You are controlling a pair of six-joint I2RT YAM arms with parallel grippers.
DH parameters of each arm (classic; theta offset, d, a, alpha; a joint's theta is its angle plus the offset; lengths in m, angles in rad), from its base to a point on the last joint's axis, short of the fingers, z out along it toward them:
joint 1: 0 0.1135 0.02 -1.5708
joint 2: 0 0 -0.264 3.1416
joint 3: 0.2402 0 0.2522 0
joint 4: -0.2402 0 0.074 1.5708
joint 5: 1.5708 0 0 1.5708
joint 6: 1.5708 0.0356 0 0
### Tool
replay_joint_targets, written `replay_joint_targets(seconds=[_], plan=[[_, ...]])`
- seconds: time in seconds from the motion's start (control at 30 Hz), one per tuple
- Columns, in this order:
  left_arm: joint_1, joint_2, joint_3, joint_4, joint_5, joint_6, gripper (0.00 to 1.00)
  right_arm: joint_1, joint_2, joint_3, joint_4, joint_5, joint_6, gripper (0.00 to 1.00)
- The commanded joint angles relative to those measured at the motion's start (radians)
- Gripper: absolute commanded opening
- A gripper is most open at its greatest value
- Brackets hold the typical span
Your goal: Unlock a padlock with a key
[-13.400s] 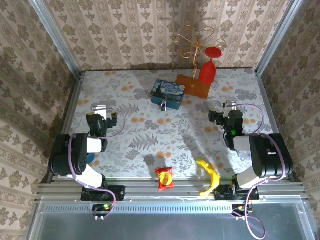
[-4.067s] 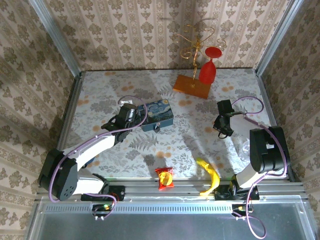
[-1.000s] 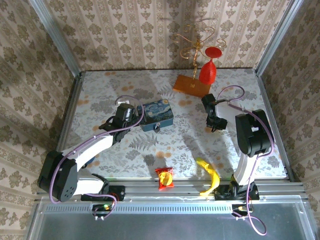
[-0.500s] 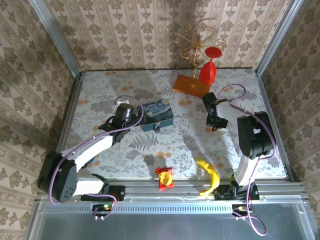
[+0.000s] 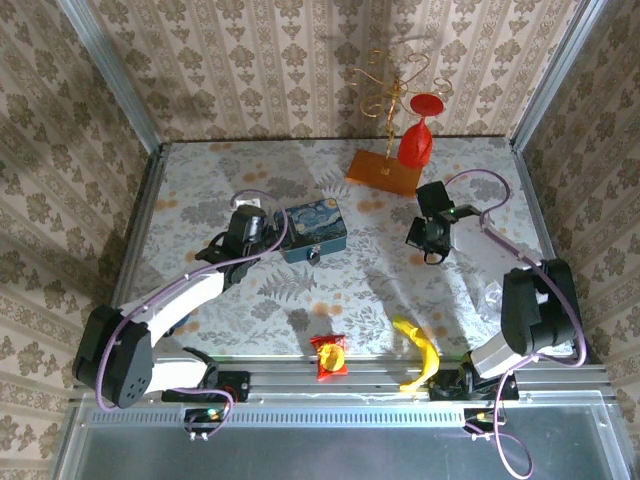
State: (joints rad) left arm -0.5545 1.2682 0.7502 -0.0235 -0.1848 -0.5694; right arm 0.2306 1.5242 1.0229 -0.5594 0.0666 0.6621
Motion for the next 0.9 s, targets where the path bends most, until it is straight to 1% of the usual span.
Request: replay_joint_targets(seconds=[0.0,0.07,0.17,0.23,0.3,0.47,0.57,0.63,0.77,0.87], plan=[[-0.004,-0.024,-0.019,0.107,0.083,0.07,1.0,0.018,-0.091,-0.032,0.096,-0.146,0.078,0.0],[-0.014,-0.026,-0.034,0.178,0.132,0.1,1.0,0.028,-0.126,-0.047,0.124,-0.183,0.109,0.0],[-0.032,-0.018,-0.066,0.332,0.241,0.155,1.0,0.046,-0.203,-0.065,0.163,-0.229,0.152,0.0],[-0.044,0.0,-0.086,0.44,0.332,0.184,0.97,0.056,-0.236,-0.072,0.189,-0.269,0.176,0.0],[-0.064,0.022,-0.091,0.526,0.39,0.213,0.95,0.062,-0.258,-0.071,0.21,-0.313,0.193,0.0],[-0.141,0.105,-0.058,0.631,0.436,0.37,0.96,0.076,-0.295,-0.062,0.258,-0.387,0.234,0.0],[-0.171,0.176,-0.048,0.735,0.47,0.446,0.93,0.082,-0.306,-0.064,0.316,-0.441,0.273,0.0],[-0.174,0.229,-0.032,0.814,0.502,0.454,0.92,0.091,-0.312,-0.058,0.35,-0.465,0.298,0.0],[-0.174,0.324,0.013,0.916,0.592,0.459,0.92,0.112,-0.315,-0.036,0.37,-0.485,0.313,0.0],[-0.174,0.381,0.024,1.018,0.654,0.459,0.88,0.126,-0.323,-0.023,0.379,-0.492,0.321,0.0]])
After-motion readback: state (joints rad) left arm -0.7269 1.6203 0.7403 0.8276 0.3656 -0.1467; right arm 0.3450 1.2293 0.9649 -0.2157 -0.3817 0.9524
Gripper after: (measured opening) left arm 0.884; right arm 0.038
